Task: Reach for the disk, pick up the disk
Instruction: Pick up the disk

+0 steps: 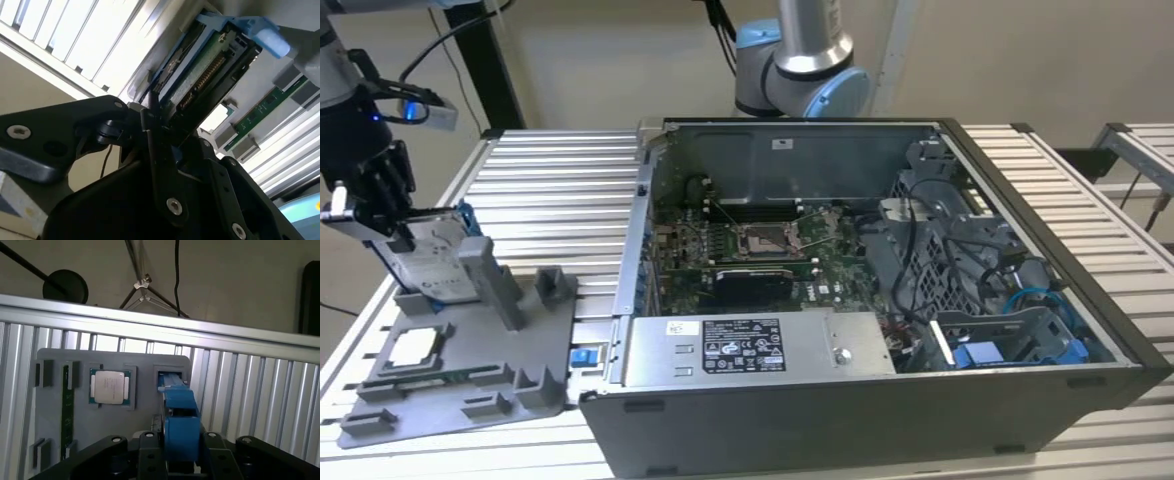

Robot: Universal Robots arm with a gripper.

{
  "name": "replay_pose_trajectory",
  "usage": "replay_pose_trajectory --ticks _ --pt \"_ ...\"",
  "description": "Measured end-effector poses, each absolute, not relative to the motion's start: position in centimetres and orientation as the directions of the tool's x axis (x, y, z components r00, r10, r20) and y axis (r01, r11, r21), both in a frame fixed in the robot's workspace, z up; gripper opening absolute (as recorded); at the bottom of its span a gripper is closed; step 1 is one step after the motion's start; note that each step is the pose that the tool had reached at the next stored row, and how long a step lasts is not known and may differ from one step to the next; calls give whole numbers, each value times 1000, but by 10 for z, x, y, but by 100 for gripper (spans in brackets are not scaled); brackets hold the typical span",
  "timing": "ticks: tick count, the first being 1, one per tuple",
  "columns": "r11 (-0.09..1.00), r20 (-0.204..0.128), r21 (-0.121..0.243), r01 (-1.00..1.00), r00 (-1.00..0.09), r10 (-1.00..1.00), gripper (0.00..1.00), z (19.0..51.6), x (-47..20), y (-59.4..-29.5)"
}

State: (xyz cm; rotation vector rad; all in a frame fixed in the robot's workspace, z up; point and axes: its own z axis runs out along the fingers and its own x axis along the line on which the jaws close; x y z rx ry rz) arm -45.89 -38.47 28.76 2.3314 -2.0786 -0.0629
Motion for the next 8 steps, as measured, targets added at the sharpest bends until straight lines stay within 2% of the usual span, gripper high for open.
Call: replay_pose_trajectory --ticks 8 --pt "-114 -16 20 -993 114 -993 0 283 -460 -385"
